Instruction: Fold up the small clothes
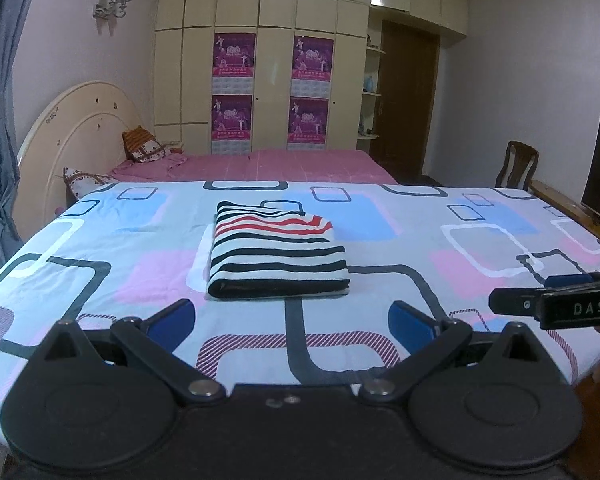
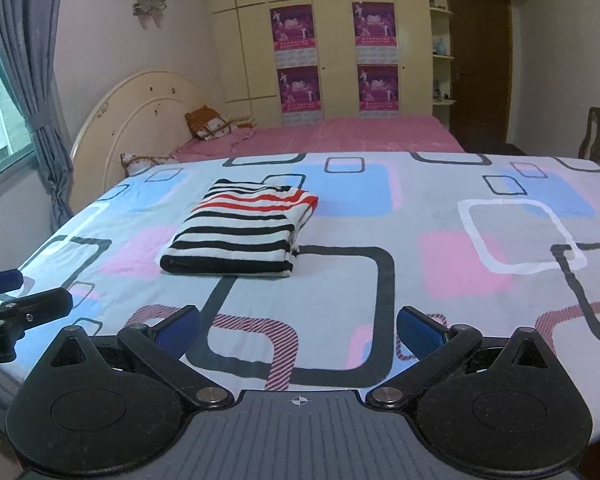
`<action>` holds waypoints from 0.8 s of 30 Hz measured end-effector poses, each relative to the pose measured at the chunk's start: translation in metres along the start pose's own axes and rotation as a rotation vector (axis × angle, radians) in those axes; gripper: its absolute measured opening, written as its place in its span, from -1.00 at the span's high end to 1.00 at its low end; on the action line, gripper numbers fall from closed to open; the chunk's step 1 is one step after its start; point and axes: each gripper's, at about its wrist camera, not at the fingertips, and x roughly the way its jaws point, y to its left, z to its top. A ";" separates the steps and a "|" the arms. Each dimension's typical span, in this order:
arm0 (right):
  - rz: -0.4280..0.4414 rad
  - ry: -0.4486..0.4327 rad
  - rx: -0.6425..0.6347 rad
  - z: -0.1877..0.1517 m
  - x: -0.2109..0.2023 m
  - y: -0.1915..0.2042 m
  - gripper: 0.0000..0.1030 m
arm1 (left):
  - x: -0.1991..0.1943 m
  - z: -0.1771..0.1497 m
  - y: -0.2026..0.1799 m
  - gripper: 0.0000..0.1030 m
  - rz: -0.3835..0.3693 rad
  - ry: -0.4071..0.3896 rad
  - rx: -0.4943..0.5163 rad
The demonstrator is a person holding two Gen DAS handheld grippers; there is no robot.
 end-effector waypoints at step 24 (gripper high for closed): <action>0.008 -0.030 -0.011 0.001 -0.009 -0.001 -1.00 | -0.009 0.000 -0.002 -1.00 -0.018 -0.031 0.002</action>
